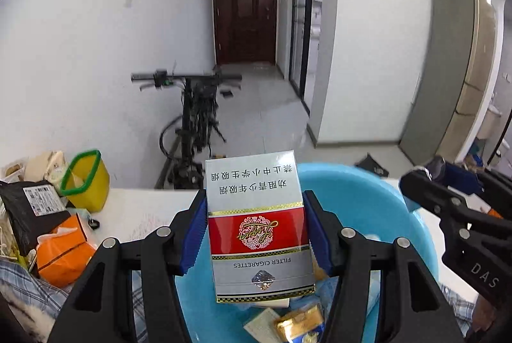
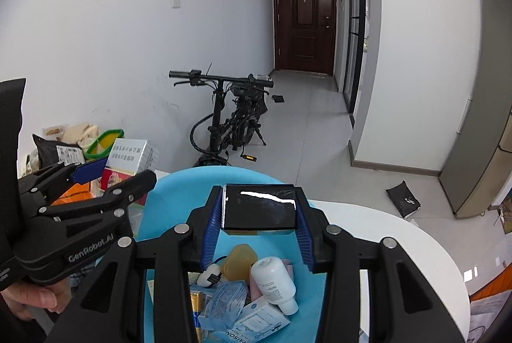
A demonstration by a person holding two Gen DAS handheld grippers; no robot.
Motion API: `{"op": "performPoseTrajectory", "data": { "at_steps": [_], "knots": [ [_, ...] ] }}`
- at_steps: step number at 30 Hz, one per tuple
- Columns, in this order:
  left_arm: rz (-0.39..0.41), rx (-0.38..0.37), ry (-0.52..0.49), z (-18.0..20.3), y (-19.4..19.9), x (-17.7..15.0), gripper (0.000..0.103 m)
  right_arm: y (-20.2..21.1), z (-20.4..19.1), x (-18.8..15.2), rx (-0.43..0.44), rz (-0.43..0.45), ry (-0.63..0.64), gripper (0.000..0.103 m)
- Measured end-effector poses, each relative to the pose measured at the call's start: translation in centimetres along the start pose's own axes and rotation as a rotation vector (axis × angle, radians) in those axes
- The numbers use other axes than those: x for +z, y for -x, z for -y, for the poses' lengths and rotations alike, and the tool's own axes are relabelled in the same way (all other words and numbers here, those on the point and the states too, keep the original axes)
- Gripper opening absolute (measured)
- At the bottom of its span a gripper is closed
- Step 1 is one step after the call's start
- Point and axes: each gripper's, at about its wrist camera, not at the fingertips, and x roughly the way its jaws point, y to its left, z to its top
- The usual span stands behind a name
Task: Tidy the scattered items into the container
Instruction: 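Open the left tool to drop the cigarette pack while the right tool lowers the black box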
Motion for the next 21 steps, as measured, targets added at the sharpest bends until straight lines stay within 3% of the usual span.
{"op": "performPoseTrajectory", "data": {
  "at_steps": [2,3,9,12,21],
  "knots": [
    [-0.092,0.083,-0.032,0.4,-1.2,-0.1,0.06,-0.9,0.0,0.1,-0.005,-0.079,0.009,0.04],
    [-0.129,0.087,-0.039,0.4,-1.6,-0.3,0.06,-1.5,0.1,0.2,0.0,-0.123,0.011,0.04],
    [-0.379,-0.035,-0.02,-0.3,-4.3,-0.8,0.06,-4.1,1.5,0.0,0.15,-0.368,-0.054,0.04],
    [-0.417,-0.025,-0.009,-0.5,-4.9,-0.9,0.06,-4.6,1.6,-0.2,0.139,-0.407,-0.049,0.04],
    [-0.434,-0.048,0.0,-0.4,-5.2,-0.8,0.06,-6.5,1.5,-0.2,0.125,-0.433,-0.047,0.04]
  ]
}}
